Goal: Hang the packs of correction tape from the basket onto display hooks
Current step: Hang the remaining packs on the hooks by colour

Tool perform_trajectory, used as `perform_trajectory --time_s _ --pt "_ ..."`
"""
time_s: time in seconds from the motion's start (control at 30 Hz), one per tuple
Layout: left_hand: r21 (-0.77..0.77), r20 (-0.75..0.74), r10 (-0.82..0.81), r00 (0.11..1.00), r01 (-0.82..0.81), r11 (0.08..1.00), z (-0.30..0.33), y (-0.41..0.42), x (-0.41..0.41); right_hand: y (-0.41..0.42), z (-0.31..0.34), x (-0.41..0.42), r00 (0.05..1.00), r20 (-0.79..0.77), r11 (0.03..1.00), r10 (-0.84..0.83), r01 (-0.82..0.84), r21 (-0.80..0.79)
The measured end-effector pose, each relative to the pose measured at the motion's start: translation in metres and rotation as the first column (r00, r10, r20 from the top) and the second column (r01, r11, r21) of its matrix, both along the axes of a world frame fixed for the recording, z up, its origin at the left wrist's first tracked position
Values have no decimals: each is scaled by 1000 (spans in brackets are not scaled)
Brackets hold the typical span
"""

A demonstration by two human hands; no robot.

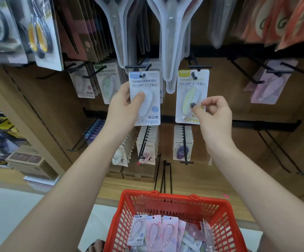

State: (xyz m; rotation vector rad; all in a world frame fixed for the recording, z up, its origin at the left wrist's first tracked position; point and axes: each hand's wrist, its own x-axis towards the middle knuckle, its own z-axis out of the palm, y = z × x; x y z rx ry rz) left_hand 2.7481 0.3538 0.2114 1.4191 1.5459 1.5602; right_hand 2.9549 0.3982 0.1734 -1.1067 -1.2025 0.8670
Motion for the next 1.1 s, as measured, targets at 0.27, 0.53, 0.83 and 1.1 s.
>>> perform_trajectory --time_s 0.27,0.53,0.83,1.1 --pt "-132 -239 100 966 -134 982 -1 81 -5 80 10 -15 991 104 992 -79 89 -92" --pt "-199 -284 106 953 -166 966 -8 104 -9 99 15 -23 982 183 984 -55 84 -154" --pt "-49 -252 250 935 -270 962 -94 -7 9 -12 -51 -4 973 204 994 -109 107 20" --pt "-339 -232 158 960 -232 912 -250 -120 51 -130 -201 12 944 326 989 49 -1 -147"
